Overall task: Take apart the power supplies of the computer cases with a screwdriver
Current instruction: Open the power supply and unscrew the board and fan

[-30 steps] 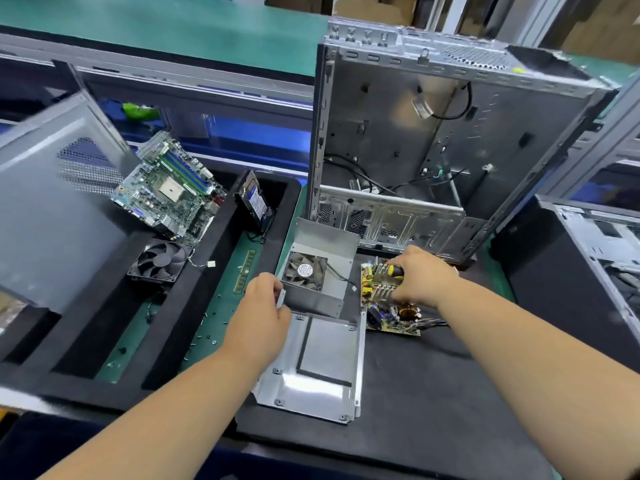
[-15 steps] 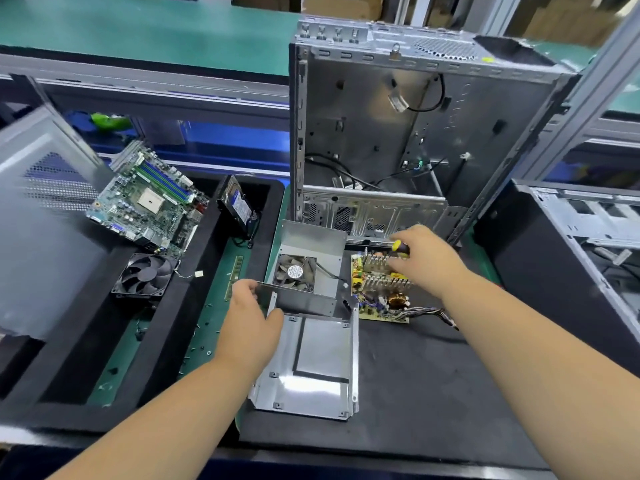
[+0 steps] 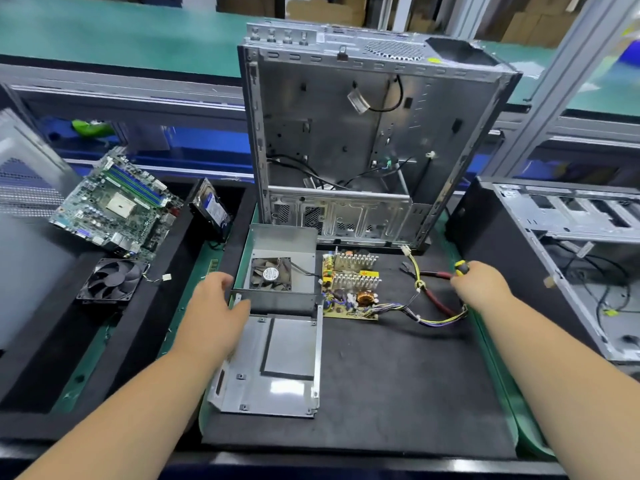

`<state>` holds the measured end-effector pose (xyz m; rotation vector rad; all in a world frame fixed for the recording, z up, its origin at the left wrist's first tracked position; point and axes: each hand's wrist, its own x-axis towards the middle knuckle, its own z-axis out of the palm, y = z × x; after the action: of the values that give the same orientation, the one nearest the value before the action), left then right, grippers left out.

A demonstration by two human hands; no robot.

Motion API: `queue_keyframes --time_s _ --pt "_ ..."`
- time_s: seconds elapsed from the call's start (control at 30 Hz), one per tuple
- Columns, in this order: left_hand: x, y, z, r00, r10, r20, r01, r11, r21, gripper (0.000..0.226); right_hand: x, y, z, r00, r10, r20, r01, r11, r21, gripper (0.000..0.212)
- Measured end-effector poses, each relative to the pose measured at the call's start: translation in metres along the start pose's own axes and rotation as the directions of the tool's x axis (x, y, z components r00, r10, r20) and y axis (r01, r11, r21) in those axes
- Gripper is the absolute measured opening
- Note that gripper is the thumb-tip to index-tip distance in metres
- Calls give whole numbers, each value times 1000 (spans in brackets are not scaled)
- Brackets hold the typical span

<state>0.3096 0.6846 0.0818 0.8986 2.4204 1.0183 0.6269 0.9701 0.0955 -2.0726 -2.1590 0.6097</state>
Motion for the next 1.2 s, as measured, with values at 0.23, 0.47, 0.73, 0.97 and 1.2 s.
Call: queue_keyframes --time_s 0.23,0.47,0.73,0.97,1.2 --pt "-9 56 8 972 218 -85 -217 976 11 44 -3 -4 25 985 -99 143 132 962 -238 23" --pt "-18 87 35 955 293 -38 -295 954 -48 42 5 -9 26 991 -119 61 130 968 -213 10" --pt "-26 109 63 942 328 71 -325 945 -47 38 5 -16 -4 984 -177 6 175 976 131 11" --pt "-28 138 86 929 336 157 -319 940 -124 35 -31 -25 -39 970 -231 -80 236 803 547 8" --pt "-32 184 87 877 312 365 -112 872 -477 72 -91 -53 -80 821 -567 -61 461 597 656 12"
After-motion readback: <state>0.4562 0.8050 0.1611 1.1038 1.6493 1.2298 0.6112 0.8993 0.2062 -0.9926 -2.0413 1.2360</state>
